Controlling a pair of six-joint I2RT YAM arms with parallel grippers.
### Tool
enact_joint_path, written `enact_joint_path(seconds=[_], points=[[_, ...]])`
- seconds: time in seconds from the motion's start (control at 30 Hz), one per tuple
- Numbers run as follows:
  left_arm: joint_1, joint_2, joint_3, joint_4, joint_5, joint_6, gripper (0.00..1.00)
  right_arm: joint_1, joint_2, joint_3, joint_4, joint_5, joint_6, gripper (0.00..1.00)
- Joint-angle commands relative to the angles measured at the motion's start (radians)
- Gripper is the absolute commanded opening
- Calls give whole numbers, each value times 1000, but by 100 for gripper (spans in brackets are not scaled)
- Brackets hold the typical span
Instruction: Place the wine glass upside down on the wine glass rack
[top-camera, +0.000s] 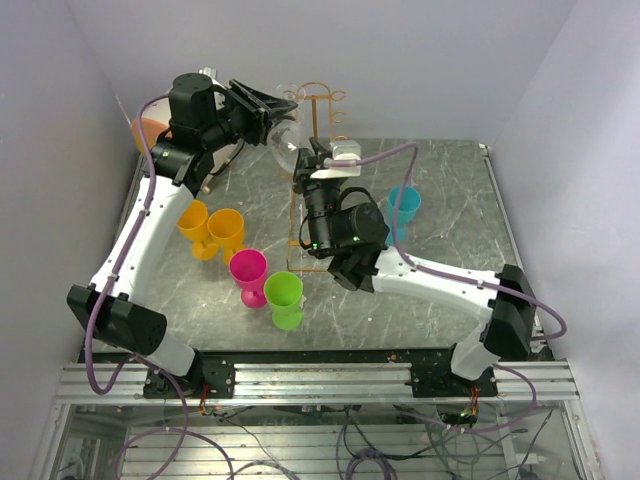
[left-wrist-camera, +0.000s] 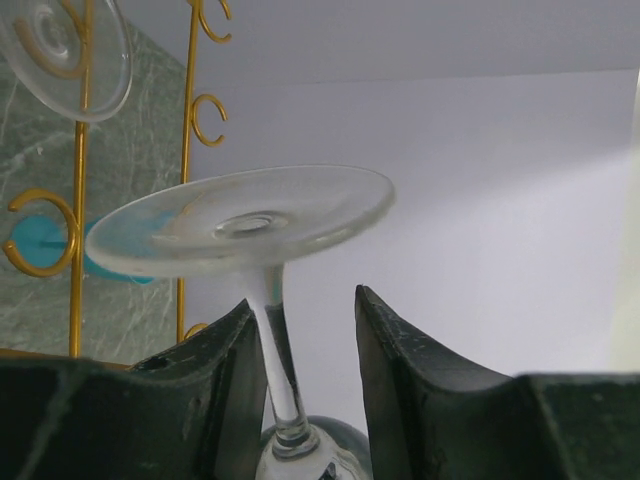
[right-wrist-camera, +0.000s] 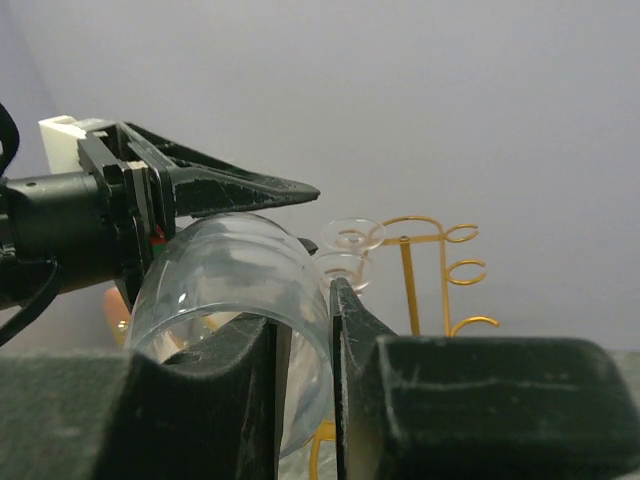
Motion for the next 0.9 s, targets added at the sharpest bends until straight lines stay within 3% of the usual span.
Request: enact_joint_path(seconds=[0.0, 0.1, 0.23, 0.33, 0.43, 0.5, 0.73, 0.8, 0.87], points=[[3, -8, 62, -5, -34, 51, 50, 34, 60, 60, 210, 127, -238, 0], [6, -10, 68, -16, -45, 69, 51, 52, 99, 76, 332, 160, -359, 0], [6, -13, 67, -17, -44, 79, 48, 58, 118, 85, 372, 160, -405, 0], [8, -18, 61, -17, -34, 90, 32, 57, 115, 78, 370, 160, -400, 0], [8, -24, 53, -22, -21, 112, 25, 57, 114, 78, 363, 160, -398, 0], [8, -30, 47, -14, -8, 130, 9, 58, 104, 68, 337, 147, -375, 0], [8, -50, 7, 166, 110, 170, 7, 58, 38, 13, 185, 64, -221, 0], [10, -53, 9, 205, 147, 199, 7, 57, 28, 14, 140, 54, -199, 11], [18, -54, 22, 223, 163, 263, 7, 56, 12, 3, 101, 37, -175, 33]])
